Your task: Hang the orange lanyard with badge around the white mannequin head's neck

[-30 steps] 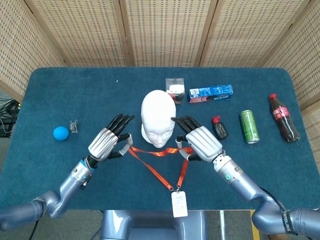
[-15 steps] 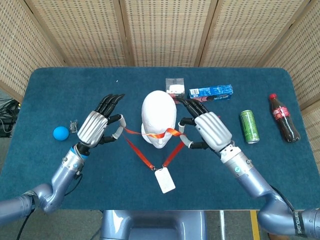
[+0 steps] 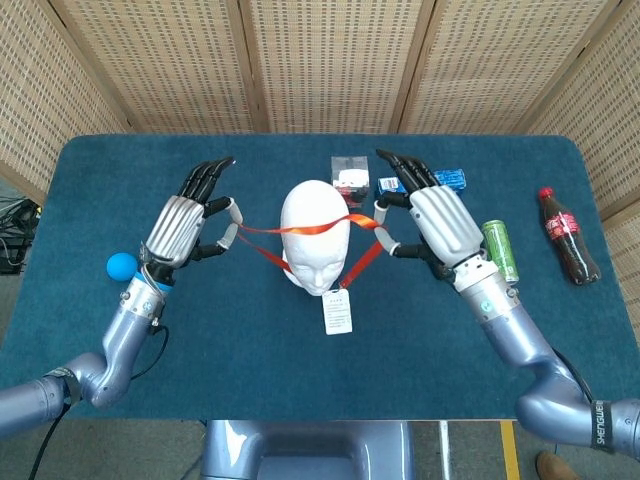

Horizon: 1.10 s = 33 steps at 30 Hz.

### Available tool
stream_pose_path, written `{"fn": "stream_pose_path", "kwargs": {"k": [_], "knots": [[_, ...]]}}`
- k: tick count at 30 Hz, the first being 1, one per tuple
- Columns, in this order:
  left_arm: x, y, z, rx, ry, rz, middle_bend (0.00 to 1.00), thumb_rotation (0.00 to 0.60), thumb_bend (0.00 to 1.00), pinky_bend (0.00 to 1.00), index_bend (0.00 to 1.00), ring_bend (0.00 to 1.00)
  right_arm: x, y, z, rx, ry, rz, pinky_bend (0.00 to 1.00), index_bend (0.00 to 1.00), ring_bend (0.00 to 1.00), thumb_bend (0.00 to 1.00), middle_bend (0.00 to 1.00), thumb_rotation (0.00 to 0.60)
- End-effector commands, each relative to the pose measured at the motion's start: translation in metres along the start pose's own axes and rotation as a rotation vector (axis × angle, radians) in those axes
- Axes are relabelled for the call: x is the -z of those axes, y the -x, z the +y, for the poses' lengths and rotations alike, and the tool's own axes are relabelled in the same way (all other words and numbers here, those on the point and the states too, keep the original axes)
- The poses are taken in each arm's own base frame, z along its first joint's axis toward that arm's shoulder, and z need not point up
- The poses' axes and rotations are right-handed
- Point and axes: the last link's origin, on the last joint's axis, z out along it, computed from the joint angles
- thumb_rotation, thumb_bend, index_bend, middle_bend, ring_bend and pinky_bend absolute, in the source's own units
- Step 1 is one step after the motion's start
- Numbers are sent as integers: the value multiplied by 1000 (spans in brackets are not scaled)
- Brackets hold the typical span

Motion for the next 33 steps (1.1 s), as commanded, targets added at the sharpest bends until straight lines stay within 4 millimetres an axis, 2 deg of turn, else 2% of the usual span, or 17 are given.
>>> {"fn": "stream_pose_path", "kwargs": {"k": [1,7,14,17,18,19,20,21,22,24,25,27,33], "knots": [[-18,-2,0,0,-54,-17,0,600,475,0,752,0,-18,-4,6,3,44,4,0,747,0,720,11,600],[-40,6,-8,-13,-142,-46,0,600,476,0,750,0,-50,2,23,0,137,-19,0,747,0,719,13,600],[-53,19,-23,-15,-222,-60,0,600,475,0,718,0,-73,6,47,20,223,-19,0,746,0,719,13,600],[-57,24,-30,-1,-244,-69,0,600,472,0,674,0,-80,7,57,22,252,-15,0,742,0,718,15,600],[-57,25,-33,-1,-248,-73,0,600,464,0,595,0,-82,8,60,23,260,-15,0,712,0,699,14,600],[-58,27,-35,2,-250,-76,0,600,435,0,414,0,-84,9,62,25,265,-12,0,639,0,637,11,600],[-58,29,-37,17,-256,-83,0,600,390,0,280,0,-86,10,66,27,271,-9,0,561,0,565,8,600],[-58,31,-40,30,-263,-89,0,600,294,0,102,0,-87,12,68,31,276,-9,0,417,0,418,3,600],[-59,32,-42,43,-271,-87,0,600,192,0,5,0,-88,13,71,36,282,-7,0,288,0,269,0,600],[-61,32,-45,69,-283,-69,0,600,86,0,0,0,-90,15,76,51,293,2,0,163,0,93,0,600],[-61,32,-46,68,-283,-67,0,600,58,0,0,0,-91,16,77,54,294,3,0,138,0,39,0,600],[-61,33,-49,66,-286,-64,0,600,26,0,0,0,-91,16,79,63,295,9,0,123,0,3,0,600],[-58,23,-51,82,-252,0,0,600,6,0,0,0,-86,9,81,85,282,44,0,122,0,8,0,600]]}}
